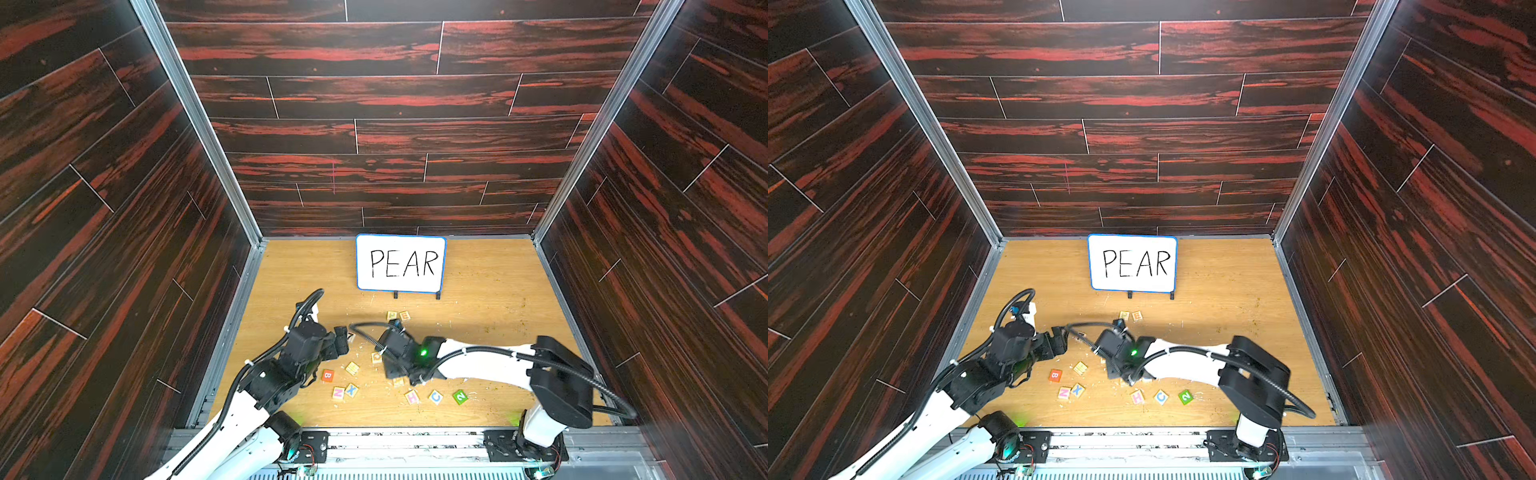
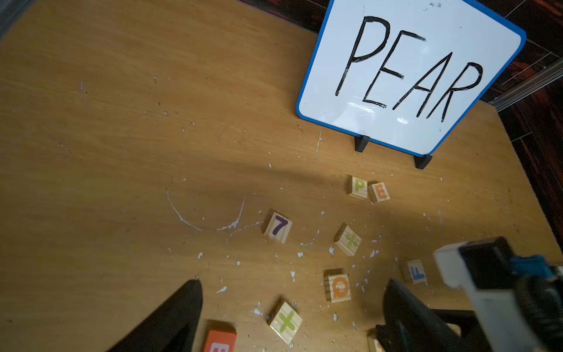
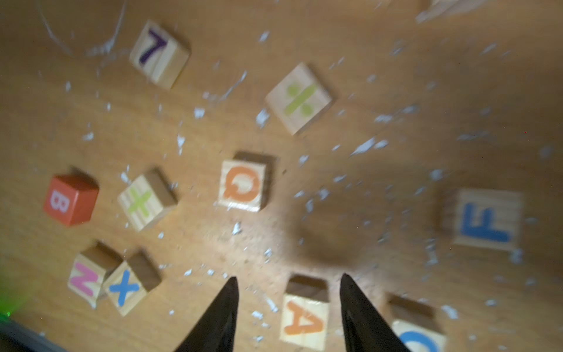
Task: Spell the uppercase word “pear” with letter blocks
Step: Pick up the letter block from the center of the board.
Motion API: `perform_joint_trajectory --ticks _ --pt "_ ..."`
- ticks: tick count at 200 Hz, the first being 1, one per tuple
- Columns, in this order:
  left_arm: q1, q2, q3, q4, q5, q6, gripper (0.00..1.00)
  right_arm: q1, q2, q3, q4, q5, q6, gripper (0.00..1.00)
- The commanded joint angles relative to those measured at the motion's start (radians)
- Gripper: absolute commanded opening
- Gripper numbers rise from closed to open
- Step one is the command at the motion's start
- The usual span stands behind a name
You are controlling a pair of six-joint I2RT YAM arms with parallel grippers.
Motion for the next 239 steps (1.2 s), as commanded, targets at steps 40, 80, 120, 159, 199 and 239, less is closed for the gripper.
perform_joint_trajectory --ticks 40,80,120,159,199,239 --pt "0.002 -0.1 -0.031 -0.088 -0.004 -0.041 0.95 0.026 0.07 0.011 -0.106 0.01 0.095 0.54" --pt "0.002 -0.108 -0.035 -0.09 -0.005 -0.042 0.95 0.036 0.101 0.023 -0.125 -0.002 0.103 0.54" --pt "0.002 -0.108 -0.033 -0.093 -0.008 -0.038 0.95 0.045 0.127 0.036 -0.152 -0.006 0.103 0.51" --pt "0.002 -0.105 -0.031 -0.093 -0.011 -0.036 0.95 0.045 0.144 0.043 -0.158 -0.012 0.091 0.45" --pt "0.002 -0.099 -0.028 -0.092 -0.02 -0.032 0.95 0.046 0.127 0.052 -0.17 0.007 0.074 0.35" --pt "0.002 -0.074 -0.016 -0.078 -0.028 -0.024 0.96 0.045 0.089 0.101 -0.238 0.113 0.019 0.32"
